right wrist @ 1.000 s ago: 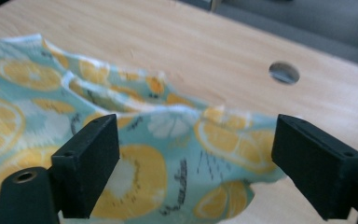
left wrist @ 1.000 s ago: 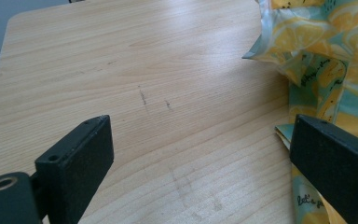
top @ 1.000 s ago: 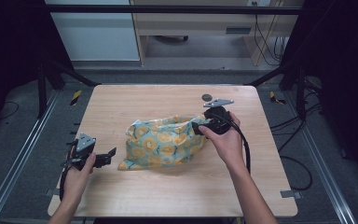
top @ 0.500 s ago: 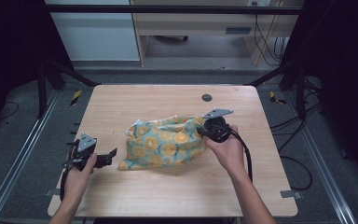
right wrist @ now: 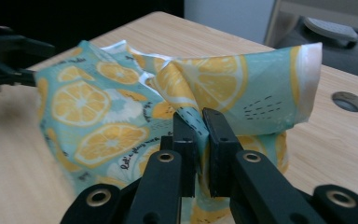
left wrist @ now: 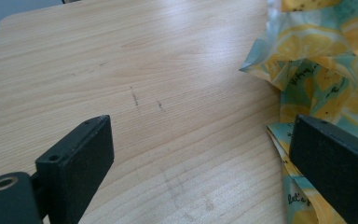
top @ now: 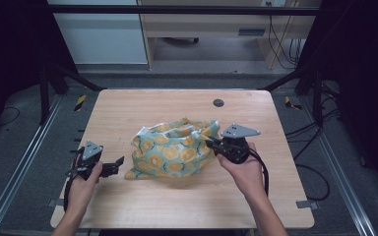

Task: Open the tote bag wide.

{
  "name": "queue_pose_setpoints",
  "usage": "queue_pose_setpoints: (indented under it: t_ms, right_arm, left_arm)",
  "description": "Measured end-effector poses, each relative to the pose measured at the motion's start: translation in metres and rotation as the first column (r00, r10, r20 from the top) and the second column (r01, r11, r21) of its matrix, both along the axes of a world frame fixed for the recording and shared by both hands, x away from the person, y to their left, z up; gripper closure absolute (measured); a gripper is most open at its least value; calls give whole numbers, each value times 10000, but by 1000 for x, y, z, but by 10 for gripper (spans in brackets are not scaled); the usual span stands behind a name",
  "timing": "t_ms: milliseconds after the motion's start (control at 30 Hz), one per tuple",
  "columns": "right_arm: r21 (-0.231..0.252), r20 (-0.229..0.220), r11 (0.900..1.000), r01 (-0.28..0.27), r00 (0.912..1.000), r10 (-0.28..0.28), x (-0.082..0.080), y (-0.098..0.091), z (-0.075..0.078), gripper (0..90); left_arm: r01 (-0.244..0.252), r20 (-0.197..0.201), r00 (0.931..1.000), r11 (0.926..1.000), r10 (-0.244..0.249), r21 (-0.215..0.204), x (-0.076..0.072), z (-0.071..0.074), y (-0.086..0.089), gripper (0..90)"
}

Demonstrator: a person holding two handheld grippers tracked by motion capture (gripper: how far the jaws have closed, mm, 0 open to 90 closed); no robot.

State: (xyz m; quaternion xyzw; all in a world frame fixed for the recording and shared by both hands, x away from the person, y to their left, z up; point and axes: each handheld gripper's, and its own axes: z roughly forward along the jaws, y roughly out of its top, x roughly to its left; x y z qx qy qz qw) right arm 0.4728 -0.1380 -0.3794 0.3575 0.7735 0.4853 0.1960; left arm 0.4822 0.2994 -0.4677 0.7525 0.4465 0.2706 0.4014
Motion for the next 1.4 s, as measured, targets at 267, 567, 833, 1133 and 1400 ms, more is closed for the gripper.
queue_pose_setpoints:
  t_ms: [267, 567, 833, 1133, 1400]
  right_arm:
    - [317, 158, 9987, -400, 9991, 395, -34, -7, -14, 849]
    - [443, 112, 9979, -475, 9988, 470, -50, -13, -39, 849]
    - [629, -41, 9956, -692, 9976, 696, -55, -14, -57, 846]
    - [460, -18, 9958, -797, 9968, 799, -58, -12, -61, 841]
    - [295, -101, 9964, -796, 9968, 799, -57, -12, -64, 832]
  left_arm:
    - [234, -88, 9997, 9997, -234, 43, -2, 2, -2, 77]
    - [968, 315, 9948, 9953, -966, -53, -9, 17, -12, 122]
    - [1781, 615, 9826, 9830, -1752, -450, -1, 50, -30, 149]
    - [2341, 372, 9719, 9711, -2325, -459, 19, 79, -56, 146]
    - [2595, -553, 9632, 9637, -2630, -633, 40, 72, -75, 110]
